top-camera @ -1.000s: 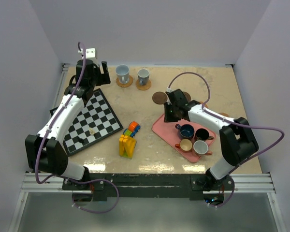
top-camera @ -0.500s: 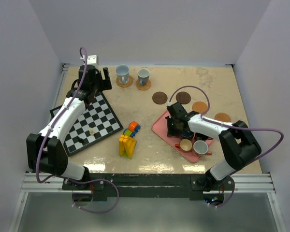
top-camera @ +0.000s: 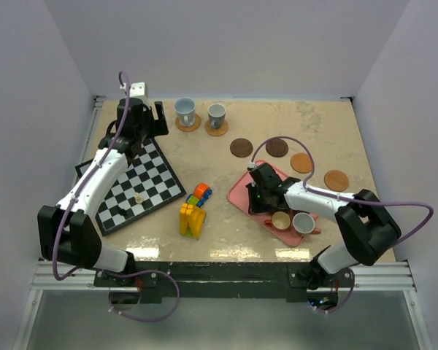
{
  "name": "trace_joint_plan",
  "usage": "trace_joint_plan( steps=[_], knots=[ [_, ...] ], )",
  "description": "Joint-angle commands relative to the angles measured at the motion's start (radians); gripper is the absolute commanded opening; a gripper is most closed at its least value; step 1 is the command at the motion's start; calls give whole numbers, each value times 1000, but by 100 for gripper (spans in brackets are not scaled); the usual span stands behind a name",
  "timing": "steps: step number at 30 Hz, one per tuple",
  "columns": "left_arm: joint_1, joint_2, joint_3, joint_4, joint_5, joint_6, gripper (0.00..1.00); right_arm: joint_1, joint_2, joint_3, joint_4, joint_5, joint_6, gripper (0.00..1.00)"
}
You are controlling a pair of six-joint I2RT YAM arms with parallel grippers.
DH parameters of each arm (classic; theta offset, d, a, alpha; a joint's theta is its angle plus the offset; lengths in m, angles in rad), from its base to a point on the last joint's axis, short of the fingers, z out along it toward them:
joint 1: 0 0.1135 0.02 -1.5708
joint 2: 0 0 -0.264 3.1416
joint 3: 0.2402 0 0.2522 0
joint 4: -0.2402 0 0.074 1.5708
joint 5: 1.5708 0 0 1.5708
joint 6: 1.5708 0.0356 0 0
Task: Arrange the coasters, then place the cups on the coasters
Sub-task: Move the tray to the center of the board.
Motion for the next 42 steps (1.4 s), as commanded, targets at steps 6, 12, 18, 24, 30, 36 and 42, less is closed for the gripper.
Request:
trace_joint_plan(
  steps=[6, 12, 18, 24, 30, 36, 42],
  knots=[
    [-9, -29, 10, 36, 8, 4, 85, 34, -67, -11, -24, -120, -9, 7],
    [-10, -37, -6, 39, 8, 2, 85, 81, -8, 2, 19, -186, -15, 7],
    [-12, -46, -12, 36, -4, 9, 85, 126, 49, 18, 45, -209, -20, 7],
    [-12, -48, -19, 36, -8, 10, 85, 172, 104, 48, 74, -251, -42, 7],
    [-12, -46, -15, 33, -9, 13, 85, 215, 147, 76, 87, -268, -46, 7],
    [-12, -43, -7, 33, -14, 19, 85, 218, 120, 123, 22, -202, -58, 13],
    [-12, -39, 2, 31, -17, 24, 86, 216, 48, 277, -126, -93, -77, 45]
  ],
)
